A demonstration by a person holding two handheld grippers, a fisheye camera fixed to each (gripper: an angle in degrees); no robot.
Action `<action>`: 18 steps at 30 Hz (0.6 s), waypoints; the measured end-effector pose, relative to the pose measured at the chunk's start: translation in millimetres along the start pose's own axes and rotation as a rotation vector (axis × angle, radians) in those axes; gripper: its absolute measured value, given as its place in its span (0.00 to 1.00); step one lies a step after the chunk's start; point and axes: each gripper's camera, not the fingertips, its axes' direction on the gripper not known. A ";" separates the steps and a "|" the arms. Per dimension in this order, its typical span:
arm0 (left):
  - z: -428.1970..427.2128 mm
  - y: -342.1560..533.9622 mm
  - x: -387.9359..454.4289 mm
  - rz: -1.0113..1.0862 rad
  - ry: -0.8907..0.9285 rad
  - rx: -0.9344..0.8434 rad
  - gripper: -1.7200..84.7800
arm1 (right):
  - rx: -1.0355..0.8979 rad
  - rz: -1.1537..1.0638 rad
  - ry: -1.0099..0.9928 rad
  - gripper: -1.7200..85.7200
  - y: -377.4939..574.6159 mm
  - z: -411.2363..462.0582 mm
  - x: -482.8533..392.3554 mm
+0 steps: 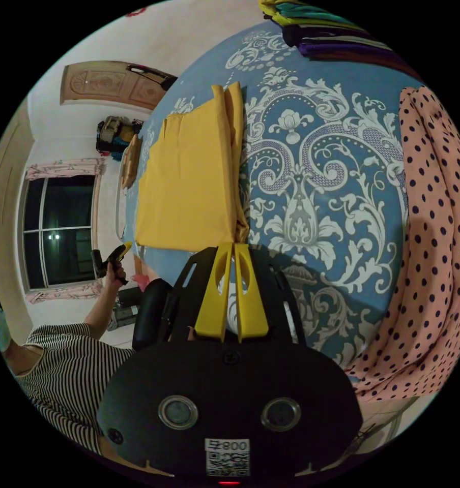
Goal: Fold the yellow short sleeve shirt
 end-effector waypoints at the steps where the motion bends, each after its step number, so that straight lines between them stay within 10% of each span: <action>1: 17.3 6.7 19.2 0.061 0.011 -0.015 0.06 | 0.004 0.003 -0.009 0.02 0.3 -1.1 4.5; 18: 356.4 122.7 347.8 0.963 0.064 -0.355 0.11 | 0.087 0.017 -0.118 0.03 2.0 -23.3 42.7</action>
